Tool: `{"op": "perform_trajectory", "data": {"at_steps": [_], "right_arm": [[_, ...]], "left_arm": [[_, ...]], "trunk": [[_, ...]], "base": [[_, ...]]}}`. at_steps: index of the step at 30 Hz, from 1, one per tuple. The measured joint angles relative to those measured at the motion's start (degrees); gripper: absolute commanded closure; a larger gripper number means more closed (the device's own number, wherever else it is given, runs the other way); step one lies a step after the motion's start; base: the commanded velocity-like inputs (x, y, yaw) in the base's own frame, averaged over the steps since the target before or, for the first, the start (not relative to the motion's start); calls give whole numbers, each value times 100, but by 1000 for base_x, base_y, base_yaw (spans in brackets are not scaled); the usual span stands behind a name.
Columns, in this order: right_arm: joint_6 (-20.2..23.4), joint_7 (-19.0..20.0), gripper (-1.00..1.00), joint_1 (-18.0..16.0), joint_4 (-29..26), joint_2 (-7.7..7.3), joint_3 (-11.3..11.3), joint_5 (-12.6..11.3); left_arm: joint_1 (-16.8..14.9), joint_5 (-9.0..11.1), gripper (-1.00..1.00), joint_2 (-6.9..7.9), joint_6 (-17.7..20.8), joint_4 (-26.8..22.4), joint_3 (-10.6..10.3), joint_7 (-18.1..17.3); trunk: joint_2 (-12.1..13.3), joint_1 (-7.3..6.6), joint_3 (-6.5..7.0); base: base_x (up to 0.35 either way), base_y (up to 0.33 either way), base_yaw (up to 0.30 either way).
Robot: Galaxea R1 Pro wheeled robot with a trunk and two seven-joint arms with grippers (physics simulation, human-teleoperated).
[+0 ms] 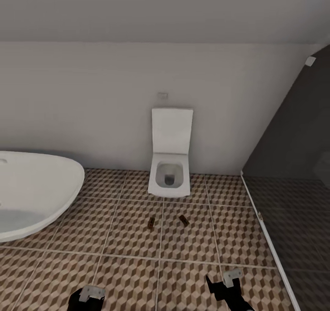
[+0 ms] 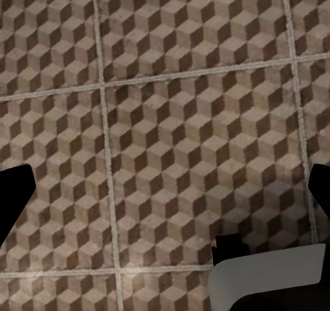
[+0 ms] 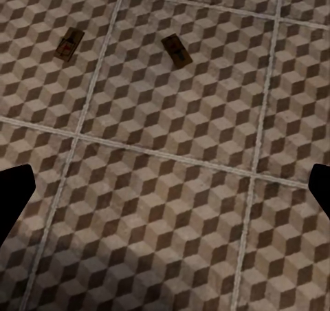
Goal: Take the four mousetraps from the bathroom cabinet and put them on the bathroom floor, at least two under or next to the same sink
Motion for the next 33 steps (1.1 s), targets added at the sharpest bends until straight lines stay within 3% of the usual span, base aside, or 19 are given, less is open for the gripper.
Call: {"op": "perform_trajectory", "data": {"at_steps": [5, 10, 25, 33], "right_arm": [[0, 0, -100, 0, 0, 0, 0, 0], [6, 4, -100, 0, 0, -1, 0, 0], [17, 9, -100, 0, 0, -9, 0, 0], [17, 14, -100, 1, -1, -9, 0, 0]], "left_arm": [[4, 0, -100, 0, 0, 0, 0, 0], [8, 0, -100, 0, 0, 0, 0, -3], [17, 2, -100, 0, 15, 2, 0, -7], [27, 14, -100, -21, 22, 108, 0, -13]], "trunk": [[201, -110, 137], [203, -110, 181], [204, -110, 210], [204, -111, 239]], "base": [[0, 0, 0], [0, 0, 0], [0, 0, -4], [0, 0, -132]]}}
